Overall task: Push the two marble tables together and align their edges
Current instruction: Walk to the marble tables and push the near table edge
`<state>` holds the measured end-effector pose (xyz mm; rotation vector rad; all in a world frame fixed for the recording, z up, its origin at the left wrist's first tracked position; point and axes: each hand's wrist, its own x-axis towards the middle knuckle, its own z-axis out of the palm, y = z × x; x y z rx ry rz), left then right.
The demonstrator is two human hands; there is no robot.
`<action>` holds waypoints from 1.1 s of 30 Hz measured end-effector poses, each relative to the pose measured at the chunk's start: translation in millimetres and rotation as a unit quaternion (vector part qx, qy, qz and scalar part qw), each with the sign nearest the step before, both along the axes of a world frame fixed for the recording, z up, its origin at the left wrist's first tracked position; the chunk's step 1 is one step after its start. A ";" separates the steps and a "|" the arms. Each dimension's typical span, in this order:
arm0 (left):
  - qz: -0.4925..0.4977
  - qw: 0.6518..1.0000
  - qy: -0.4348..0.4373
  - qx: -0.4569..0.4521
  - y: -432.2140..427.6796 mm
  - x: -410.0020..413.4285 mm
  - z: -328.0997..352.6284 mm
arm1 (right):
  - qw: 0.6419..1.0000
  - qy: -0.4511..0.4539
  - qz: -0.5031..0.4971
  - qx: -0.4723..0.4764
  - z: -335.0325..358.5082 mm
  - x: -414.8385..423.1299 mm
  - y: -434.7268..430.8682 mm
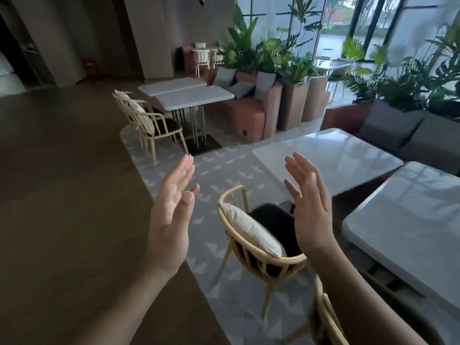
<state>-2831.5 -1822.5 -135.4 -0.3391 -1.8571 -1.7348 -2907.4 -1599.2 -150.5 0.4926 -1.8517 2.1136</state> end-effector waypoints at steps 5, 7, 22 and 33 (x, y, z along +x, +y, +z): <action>-0.049 0.999 -0.008 -0.005 -78.3 -145.9 5.7 | 0.998 -0.014 -0.057 -0.001 0.8 -118.1 -70.6; -0.064 0.998 -0.010 -0.005 -104.0 -208.3 0.4 | 0.997 -0.017 -0.080 -0.007 -5.4 -171.5 -94.9; -0.163 0.984 -0.044 -0.063 -220.2 -688.5 -4.7 | 0.977 -0.025 -0.207 -0.045 -16.8 -591.8 -209.3; -0.370 0.925 -0.051 -0.069 -219.0 -1001.9 -49.6 | 0.906 -0.048 -0.418 -0.042 -58.8 -807.0 -247.4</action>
